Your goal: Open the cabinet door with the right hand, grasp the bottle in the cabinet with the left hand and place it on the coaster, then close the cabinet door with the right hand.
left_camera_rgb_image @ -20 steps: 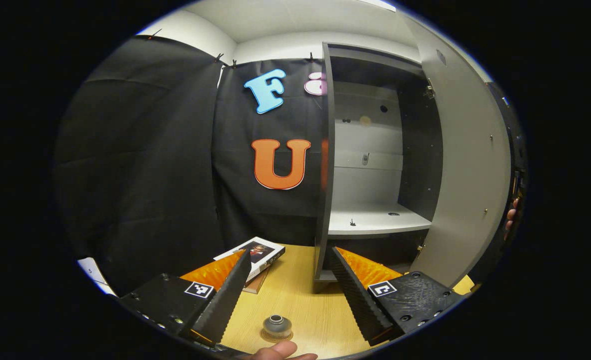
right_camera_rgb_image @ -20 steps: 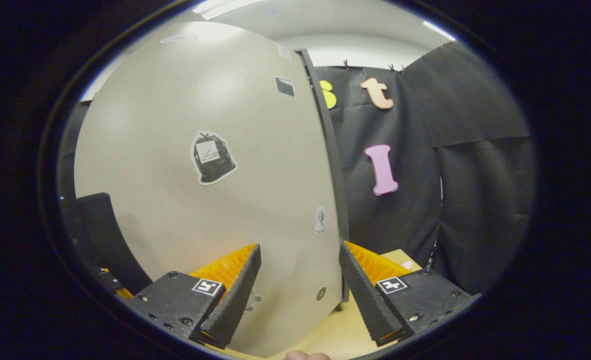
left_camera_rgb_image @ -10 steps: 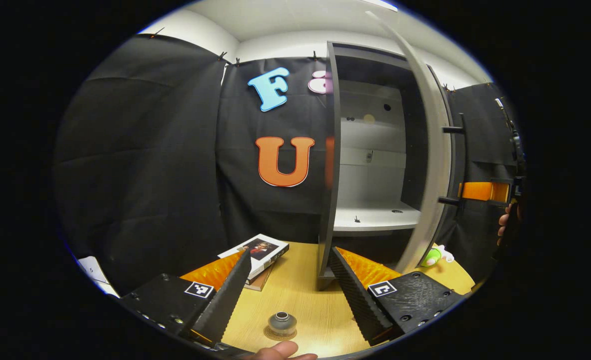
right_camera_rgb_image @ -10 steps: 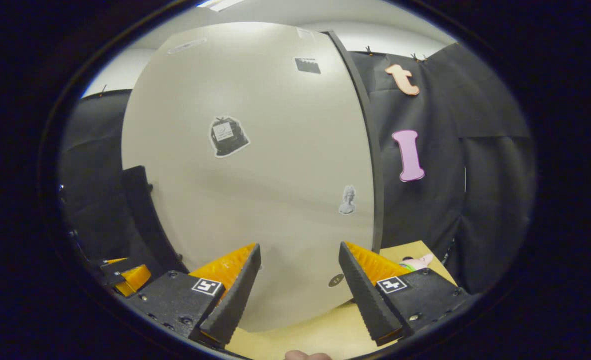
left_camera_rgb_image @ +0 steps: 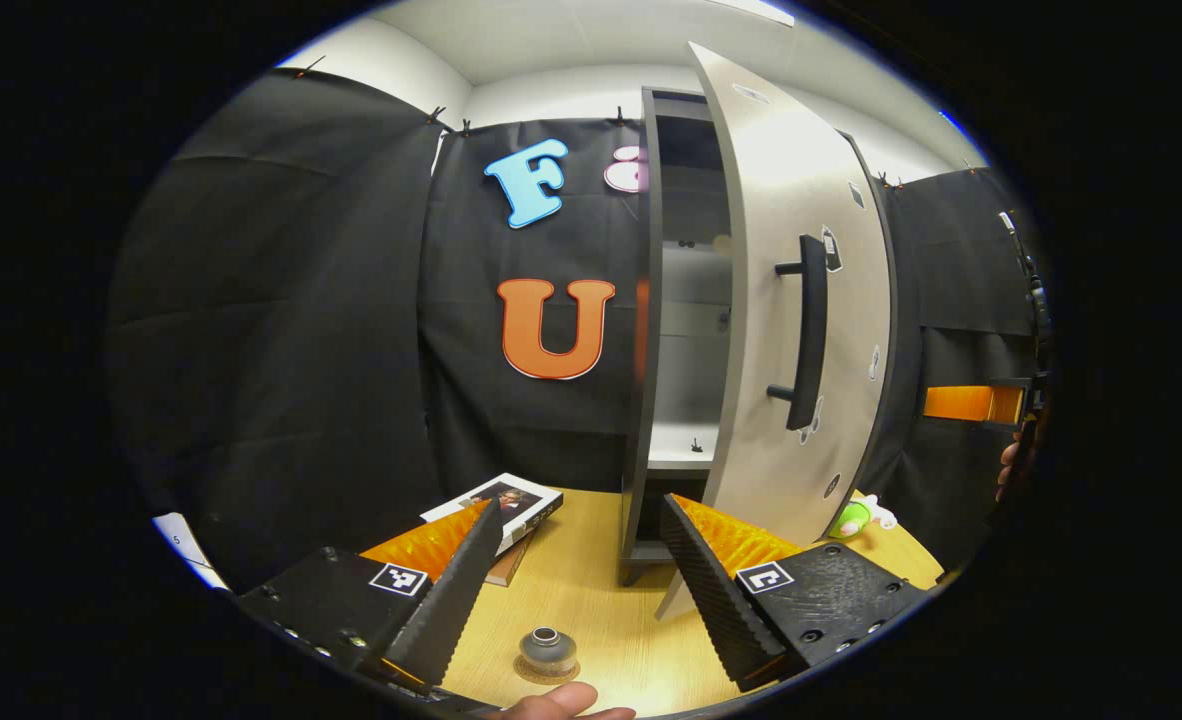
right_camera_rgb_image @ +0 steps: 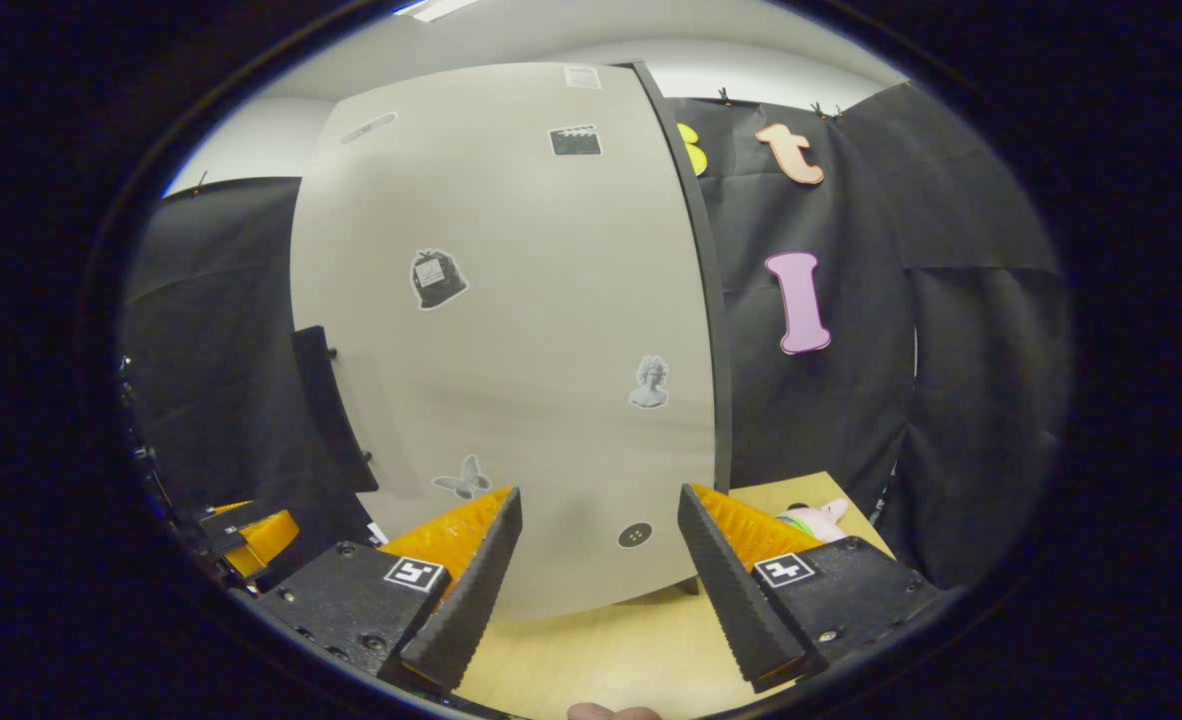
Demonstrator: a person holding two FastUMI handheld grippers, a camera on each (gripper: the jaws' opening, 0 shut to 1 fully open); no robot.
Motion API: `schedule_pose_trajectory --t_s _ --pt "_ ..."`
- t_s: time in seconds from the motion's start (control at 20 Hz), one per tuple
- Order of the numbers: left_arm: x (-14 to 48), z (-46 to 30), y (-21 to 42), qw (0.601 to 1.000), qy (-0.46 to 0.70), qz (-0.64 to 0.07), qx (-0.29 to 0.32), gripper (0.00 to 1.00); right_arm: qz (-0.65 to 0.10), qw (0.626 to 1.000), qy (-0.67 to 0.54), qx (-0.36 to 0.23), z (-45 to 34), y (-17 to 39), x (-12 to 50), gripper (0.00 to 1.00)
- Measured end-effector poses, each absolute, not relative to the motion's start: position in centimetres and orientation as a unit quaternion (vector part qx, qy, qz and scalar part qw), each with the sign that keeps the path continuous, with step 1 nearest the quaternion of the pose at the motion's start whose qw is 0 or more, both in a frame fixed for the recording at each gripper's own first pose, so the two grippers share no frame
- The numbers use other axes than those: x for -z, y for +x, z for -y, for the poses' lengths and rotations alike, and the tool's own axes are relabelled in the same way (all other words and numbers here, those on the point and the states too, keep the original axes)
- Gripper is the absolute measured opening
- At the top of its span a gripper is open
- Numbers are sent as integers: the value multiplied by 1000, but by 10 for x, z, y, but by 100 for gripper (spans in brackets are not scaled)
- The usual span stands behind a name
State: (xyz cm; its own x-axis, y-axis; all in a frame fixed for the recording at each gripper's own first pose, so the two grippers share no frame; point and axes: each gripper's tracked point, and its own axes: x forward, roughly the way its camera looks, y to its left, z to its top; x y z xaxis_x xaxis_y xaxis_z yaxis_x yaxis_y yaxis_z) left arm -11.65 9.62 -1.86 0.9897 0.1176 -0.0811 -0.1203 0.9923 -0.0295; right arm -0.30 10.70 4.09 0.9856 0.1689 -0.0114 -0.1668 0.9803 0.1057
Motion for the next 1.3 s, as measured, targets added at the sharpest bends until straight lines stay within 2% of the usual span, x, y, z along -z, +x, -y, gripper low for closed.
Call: schedule_pose_trajectory --t_s 0.25,0.3,0.4,0.45,0.5,0.55,0.6,0.9,1.3 --pt "1 -74 -116 999 -11 -7 -43 96 3 997 7 -78 -93 -31 -42 98" --pt "-3 -69 -116 999 -8 -1 -43 96 8 998 -8 -66 -85 -35 -41 98" --pt "-9 -58 -114 999 -2 11 -37 96 40 998 -51 4 -56 -47 -48 98" --pt "-13 -52 -113 999 3 16 -34 96 50 996 -67 25 -46 -52 -52 94" --pt "-16 -46 -111 999 11 22 -30 96 55 996 -71 24 -50 -54 -47 99" --pt "-21 -41 -110 999 21 27 -28 96 58 996 -69 17 -55 -57 -44 95" --pt "-23 -37 -108 999 31 31 -27 96 62 996 -69 16 -57 -58 -45 99" --pt "-29 -1 -105 999 21 44 16 96 63 997 -48 15 -38 -79 -36 100" --pt "-40 -8 -110 998 19 59 -1 96 73 997 3 29 -10 -74 -45 100"
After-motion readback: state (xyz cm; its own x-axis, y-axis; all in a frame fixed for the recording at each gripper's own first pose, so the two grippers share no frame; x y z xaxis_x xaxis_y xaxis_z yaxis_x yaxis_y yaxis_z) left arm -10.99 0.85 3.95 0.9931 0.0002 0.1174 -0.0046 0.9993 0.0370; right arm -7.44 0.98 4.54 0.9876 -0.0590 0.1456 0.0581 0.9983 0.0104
